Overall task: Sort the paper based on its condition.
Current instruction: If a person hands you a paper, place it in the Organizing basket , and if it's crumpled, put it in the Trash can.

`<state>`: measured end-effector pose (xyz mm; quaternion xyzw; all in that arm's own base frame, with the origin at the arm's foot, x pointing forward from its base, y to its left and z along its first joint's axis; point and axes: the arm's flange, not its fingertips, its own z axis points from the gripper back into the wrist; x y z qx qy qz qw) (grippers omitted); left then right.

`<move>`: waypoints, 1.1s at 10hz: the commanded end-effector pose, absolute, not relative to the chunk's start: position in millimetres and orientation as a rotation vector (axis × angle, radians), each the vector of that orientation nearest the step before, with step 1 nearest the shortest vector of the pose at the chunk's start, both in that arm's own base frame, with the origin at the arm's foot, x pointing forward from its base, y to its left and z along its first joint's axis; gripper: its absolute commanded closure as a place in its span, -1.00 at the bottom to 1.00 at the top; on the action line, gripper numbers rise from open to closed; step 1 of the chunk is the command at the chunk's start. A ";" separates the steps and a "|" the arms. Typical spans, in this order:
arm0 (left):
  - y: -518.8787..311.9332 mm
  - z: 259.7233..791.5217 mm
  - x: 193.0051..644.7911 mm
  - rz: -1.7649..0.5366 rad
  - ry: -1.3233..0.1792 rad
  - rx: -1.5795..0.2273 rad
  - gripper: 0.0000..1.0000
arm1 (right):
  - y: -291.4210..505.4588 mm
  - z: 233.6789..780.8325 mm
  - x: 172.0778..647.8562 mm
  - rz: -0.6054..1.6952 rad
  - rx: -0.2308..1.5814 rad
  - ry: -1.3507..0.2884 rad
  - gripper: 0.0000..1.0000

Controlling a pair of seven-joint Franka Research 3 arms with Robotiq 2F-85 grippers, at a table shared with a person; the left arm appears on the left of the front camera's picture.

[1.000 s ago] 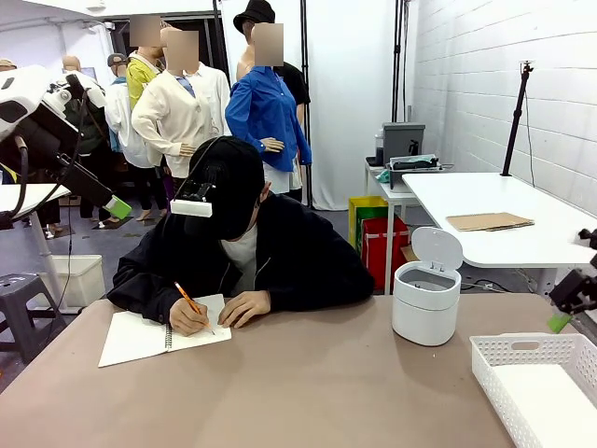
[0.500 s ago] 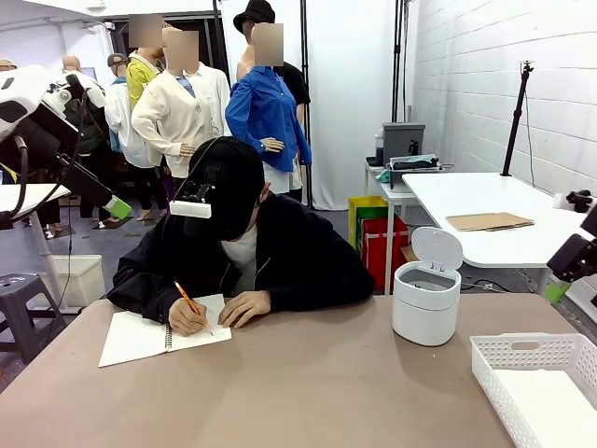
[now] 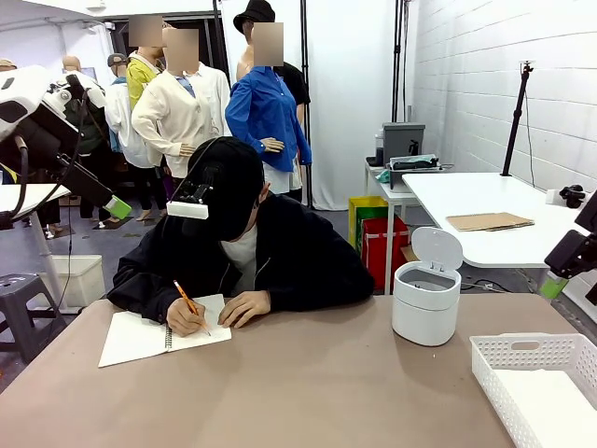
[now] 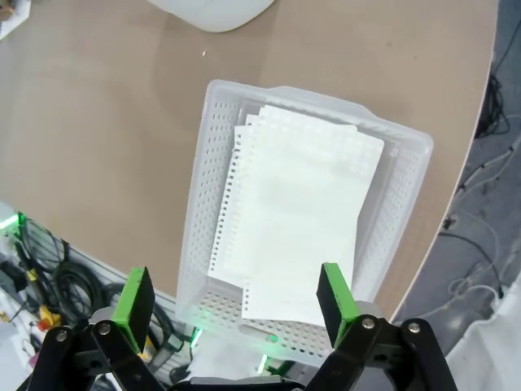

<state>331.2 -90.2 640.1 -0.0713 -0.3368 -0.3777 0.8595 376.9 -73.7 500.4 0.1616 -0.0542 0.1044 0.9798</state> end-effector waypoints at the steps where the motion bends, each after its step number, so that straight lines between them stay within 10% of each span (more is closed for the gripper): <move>1: -90.0 639.5 330.2 -0.789 -0.701 -0.140 -1.00 | -72.4 498.5 375.2 0.191 0.324 -0.109 -1.00; 11: -90.0 639.5 330.2 -0.789 -0.701 -0.140 -1.00 | -74.5 500.3 376.8 0.207 0.325 -0.109 -1.00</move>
